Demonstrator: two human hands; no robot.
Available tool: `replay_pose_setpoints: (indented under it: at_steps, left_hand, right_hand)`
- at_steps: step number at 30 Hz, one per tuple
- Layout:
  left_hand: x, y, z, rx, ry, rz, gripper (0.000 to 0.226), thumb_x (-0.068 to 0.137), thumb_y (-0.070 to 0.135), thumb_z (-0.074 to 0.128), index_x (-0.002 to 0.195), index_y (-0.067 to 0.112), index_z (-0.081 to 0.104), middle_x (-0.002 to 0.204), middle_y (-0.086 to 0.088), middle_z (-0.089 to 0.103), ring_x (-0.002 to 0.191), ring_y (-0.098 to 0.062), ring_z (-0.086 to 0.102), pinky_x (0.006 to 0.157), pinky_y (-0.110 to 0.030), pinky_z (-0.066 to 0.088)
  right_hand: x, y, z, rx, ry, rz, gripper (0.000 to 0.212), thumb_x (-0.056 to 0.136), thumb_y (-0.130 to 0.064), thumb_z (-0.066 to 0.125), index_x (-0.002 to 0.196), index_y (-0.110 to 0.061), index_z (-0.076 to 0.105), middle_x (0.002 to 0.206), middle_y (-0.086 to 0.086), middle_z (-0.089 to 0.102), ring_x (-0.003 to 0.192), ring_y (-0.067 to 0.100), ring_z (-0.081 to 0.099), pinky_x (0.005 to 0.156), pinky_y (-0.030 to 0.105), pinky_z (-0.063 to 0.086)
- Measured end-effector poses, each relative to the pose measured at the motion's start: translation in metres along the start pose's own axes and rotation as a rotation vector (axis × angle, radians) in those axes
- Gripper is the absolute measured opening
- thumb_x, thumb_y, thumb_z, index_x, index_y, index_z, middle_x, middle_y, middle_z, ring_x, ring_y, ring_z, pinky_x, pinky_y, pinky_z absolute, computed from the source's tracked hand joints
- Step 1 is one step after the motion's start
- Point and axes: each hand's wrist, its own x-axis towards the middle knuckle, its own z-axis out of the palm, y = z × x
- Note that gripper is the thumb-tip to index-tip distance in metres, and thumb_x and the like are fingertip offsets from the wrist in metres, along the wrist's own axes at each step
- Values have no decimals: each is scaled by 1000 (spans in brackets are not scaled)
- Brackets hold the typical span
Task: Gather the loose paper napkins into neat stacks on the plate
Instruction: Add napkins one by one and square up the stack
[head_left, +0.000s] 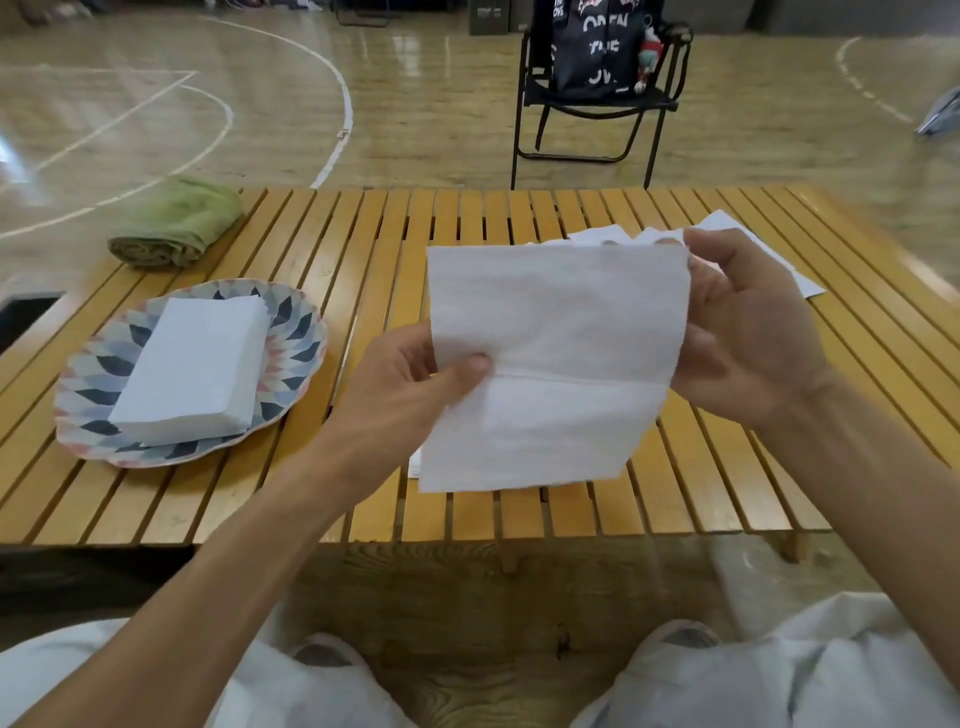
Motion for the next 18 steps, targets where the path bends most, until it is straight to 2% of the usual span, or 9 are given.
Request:
replay_pose_setpoints:
  at_steps: [2, 4, 6, 8, 9, 11, 13, 15, 18]
  left_hand:
    - [-1, 1, 1, 73, 52, 62, 23, 95, 12, 61, 111, 28, 67, 104, 11, 73, 96, -10, 70, 75, -25, 58]
    - [-2, 4, 2, 134, 91, 127, 32, 98, 6, 56, 104, 36, 68, 98, 16, 72, 93, -6, 68, 69, -20, 57]
    - [-2, 6, 1, 178, 96, 189, 36, 97, -2, 55, 97, 31, 71, 100, 13, 72, 96, -5, 66, 70, -22, 56]
    - [-2, 7, -2, 229, 69, 236, 37, 89, -13, 58, 88, 20, 73, 113, 4, 68, 105, -9, 62, 75, -27, 55]
    - [-2, 8, -3, 233, 55, 246, 38, 85, -17, 62, 87, 19, 73, 118, -1, 65, 108, -10, 61, 76, -26, 54]
    - [-2, 9, -5, 224, 40, 251, 42, 81, -20, 64, 85, 22, 72, 123, -3, 62, 112, -11, 60, 76, -24, 53]
    - [-2, 10, -4, 224, 38, 250, 47, 83, -21, 61, 82, 24, 72, 124, 0, 60, 113, -9, 58, 75, -22, 52]
    - [-1, 10, -4, 196, 27, 255, 42, 83, -17, 64, 76, 23, 74, 125, 0, 60, 113, -7, 58, 76, -21, 50]
    - [0, 9, -7, 125, 1, 275, 28, 77, 6, 70, 76, 33, 79, 128, -2, 59, 117, -10, 58, 78, -23, 51]
  right_hand:
    - [4, 6, -7, 5, 136, -23, 45, 96, -46, 55, 59, -20, 53, 83, -4, 59, 38, 6, 35, 60, 23, 31]
    - [7, 12, -12, -52, 222, -2, 49, 92, -52, 59, 57, -21, 44, 80, -4, 62, 41, 7, 27, 63, 21, 31]
    - [10, 19, -13, -139, 288, 23, 44, 91, -50, 63, 62, -21, 48, 81, -1, 65, 43, 8, 28, 60, 19, 39]
    - [12, 27, -13, -307, 367, -2, 30, 91, -41, 70, 72, -21, 60, 89, 2, 69, 48, 9, 41, 58, 21, 46]
    - [13, 31, -12, -410, 397, -19, 22, 89, -39, 72, 80, -20, 65, 94, 3, 70, 56, 10, 51, 65, 23, 49]
    - [13, 38, -12, -556, 398, -12, 31, 82, -43, 78, 101, -20, 70, 108, -1, 73, 88, 12, 68, 84, 29, 50]
    - [14, 43, -12, -597, 335, 63, 53, 76, -49, 78, 121, -25, 65, 120, -7, 72, 112, 10, 67, 96, 31, 48]
    - [16, 47, -12, -554, 267, 138, 63, 76, -48, 78, 131, -26, 58, 123, -7, 71, 116, 11, 66, 101, 34, 48]
    - [18, 52, -13, -492, 201, 176, 50, 85, -36, 74, 130, -18, 63, 123, 3, 72, 115, 19, 67, 105, 40, 47]
